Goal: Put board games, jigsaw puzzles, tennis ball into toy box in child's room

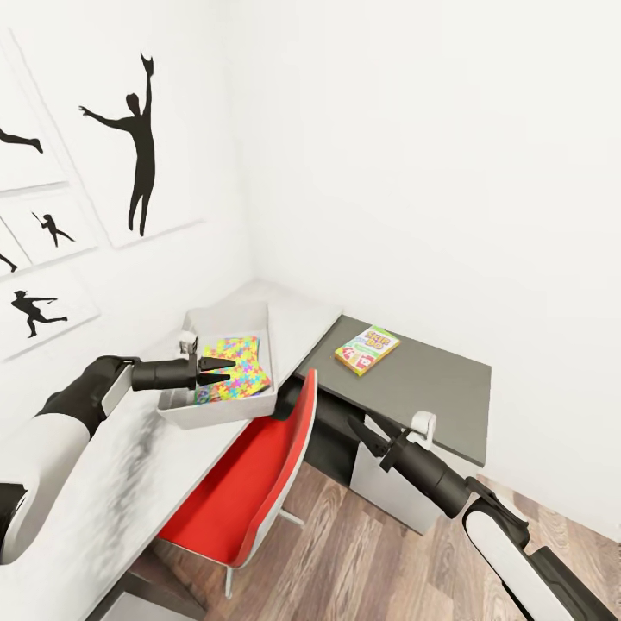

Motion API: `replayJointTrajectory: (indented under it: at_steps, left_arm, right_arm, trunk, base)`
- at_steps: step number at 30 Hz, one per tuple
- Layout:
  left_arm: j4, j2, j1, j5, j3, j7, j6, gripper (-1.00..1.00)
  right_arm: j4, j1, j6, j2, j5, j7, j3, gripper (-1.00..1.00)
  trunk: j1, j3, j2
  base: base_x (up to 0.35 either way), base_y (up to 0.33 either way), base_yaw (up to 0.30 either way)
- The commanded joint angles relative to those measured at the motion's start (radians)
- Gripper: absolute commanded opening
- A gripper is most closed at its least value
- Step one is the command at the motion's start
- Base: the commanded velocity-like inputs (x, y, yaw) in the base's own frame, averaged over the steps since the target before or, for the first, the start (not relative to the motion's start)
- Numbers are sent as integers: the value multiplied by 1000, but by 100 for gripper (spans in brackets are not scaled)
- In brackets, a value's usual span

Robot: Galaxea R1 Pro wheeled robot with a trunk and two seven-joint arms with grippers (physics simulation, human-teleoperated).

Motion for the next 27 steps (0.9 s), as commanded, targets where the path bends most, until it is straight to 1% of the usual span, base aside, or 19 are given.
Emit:
replayJointTrajectory:
  at_steps: [1, 27]
  left_arm:
    - [0, 1, -1, 6, -6, -2, 9, 100]
    - [0, 1, -1, 5, -6, 0, 9, 100]
  right_arm:
    - [0, -1, 6, -1, -11, 2, 1, 100]
    - [0, -1, 4, -1, -10, 1, 1, 100]
  trunk:
    - [1, -1, -2]
    - [1, 31, -2]
  base:
    - [0, 0, -160]
    - [0, 0, -192]
